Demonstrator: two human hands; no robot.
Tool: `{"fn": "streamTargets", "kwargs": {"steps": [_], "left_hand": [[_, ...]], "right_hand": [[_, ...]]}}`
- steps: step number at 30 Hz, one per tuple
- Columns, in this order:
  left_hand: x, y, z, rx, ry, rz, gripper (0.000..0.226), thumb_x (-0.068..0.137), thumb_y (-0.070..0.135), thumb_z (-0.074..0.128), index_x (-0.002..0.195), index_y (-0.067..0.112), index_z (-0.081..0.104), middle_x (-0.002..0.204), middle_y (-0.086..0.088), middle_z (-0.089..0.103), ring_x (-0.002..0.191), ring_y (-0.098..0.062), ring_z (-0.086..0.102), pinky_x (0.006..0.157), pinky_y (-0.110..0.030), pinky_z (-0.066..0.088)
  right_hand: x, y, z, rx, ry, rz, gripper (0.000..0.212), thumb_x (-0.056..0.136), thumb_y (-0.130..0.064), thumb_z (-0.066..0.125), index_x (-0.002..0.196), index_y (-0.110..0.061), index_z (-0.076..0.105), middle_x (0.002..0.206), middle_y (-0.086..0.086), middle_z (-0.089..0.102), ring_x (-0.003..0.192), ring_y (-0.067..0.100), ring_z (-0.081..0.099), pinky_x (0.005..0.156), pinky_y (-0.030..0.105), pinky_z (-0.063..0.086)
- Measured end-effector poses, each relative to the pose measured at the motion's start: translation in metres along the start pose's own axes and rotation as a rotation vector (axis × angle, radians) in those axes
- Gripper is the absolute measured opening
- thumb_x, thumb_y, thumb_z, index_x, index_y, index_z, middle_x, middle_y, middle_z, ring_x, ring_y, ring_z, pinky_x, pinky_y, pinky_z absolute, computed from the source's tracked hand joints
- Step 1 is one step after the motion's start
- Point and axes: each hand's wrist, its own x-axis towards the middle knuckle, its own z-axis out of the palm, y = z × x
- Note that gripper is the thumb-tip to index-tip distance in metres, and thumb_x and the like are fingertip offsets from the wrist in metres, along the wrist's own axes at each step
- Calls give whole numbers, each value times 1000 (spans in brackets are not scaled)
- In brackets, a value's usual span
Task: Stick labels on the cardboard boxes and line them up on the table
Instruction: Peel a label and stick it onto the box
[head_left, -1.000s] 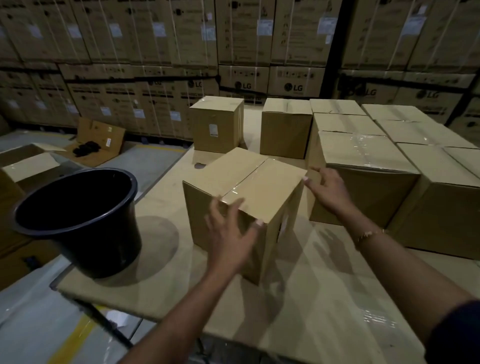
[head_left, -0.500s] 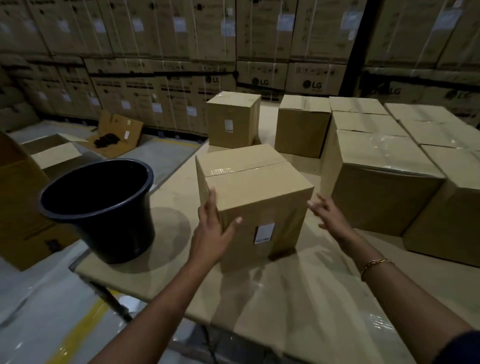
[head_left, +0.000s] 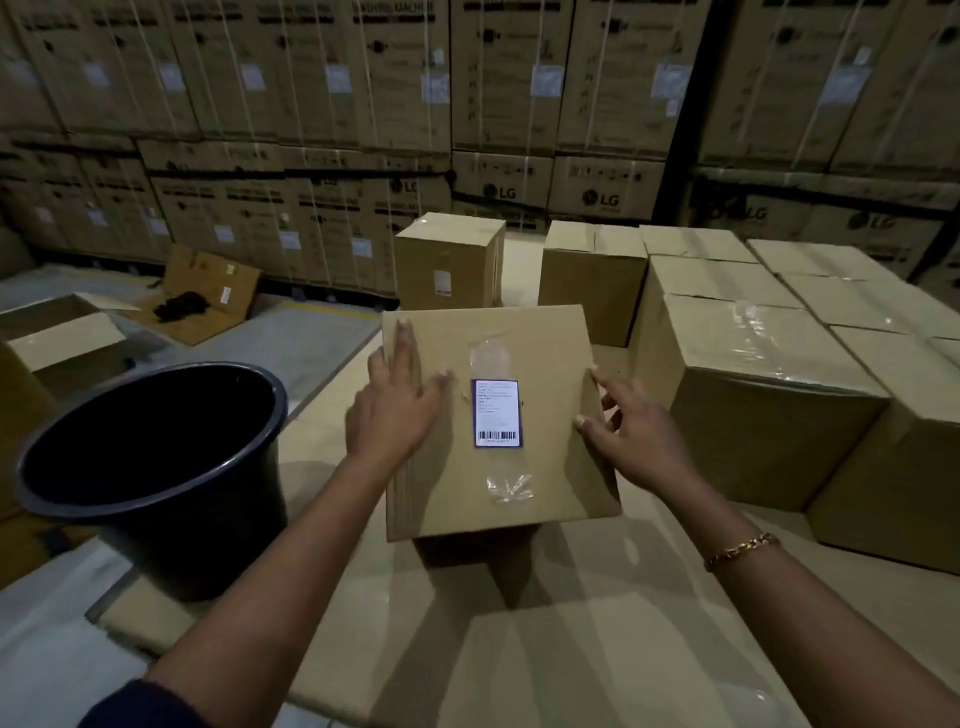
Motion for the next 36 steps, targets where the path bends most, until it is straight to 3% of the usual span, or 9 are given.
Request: {"fn": "streamTargets", "kwargs": {"steps": [4,6,9,13,20,23,27,32,36], "left_hand": [[6,-4,12,61,-17,-2,125,67,98,42,160,33,-10,167,-8,4,137,-37,45,101,-48,45],[16,-6,15,83,-12,7,136,58,103,44,160,30,-9,166,-7,3,136,-36,46,99,-48,46],[31,-7,18,96,-42,6,138,57,103,44,160,28,-9,166,-8,2,137,-36,44,100,-47,45],[45,-10,21,116,-66,28,137,58,105,38,160,27,-8,166,-10,5,137,-35,43,98,-46,46],[63,-13,21,139,-134,89,136,58,104,35,160,26,-8,167,-10,4,140,-35,40,100,-47,44],[69,-12,23,146,-146,91,136,59,104,37,161,25,-8,167,-10,5,141,-35,40,101,-47,44],[78,-13,27,154,-162,92,138,58,105,36,161,24,-7,165,-12,8,138,-36,43,98,-45,46],[82,-15,28,145,-185,110,138,57,105,35,160,25,-9,166,-11,8,137,-36,44,98,-45,46],[86,-15,30,136,-190,103,139,56,105,36,161,25,-8,165,-11,12,136,-35,46,96,-45,47]], "right_hand": [[21,-13,3,-256,91,4,54,96,-55,55,146,-35,48,126,-4,54,101,14,55,64,26,45],[39,-30,4,-280,189,-113,41,96,-49,57,133,-32,59,123,-2,52,111,17,52,70,28,44],[70,-69,15,-170,139,-304,39,97,-39,60,134,-29,59,134,-2,53,124,19,48,82,31,44],[113,-102,40,-312,68,-372,45,101,-37,50,145,-26,52,143,0,50,127,21,44,98,39,43],[138,-105,53,-387,161,-299,19,96,-30,55,110,-21,64,116,0,57,102,19,48,76,32,38],[140,-106,46,-258,98,-234,13,100,-29,50,107,-22,59,112,-3,58,100,17,48,73,33,35],[143,-106,37,-132,31,-201,10,103,-32,47,109,-26,53,104,-4,67,93,22,60,68,37,47],[152,-107,38,-259,-66,-220,33,98,-30,58,130,-26,57,125,-6,56,117,16,49,77,32,44],[159,-110,40,-280,-57,-204,10,98,-31,59,106,-28,65,117,-5,55,113,16,48,79,34,44]]}}
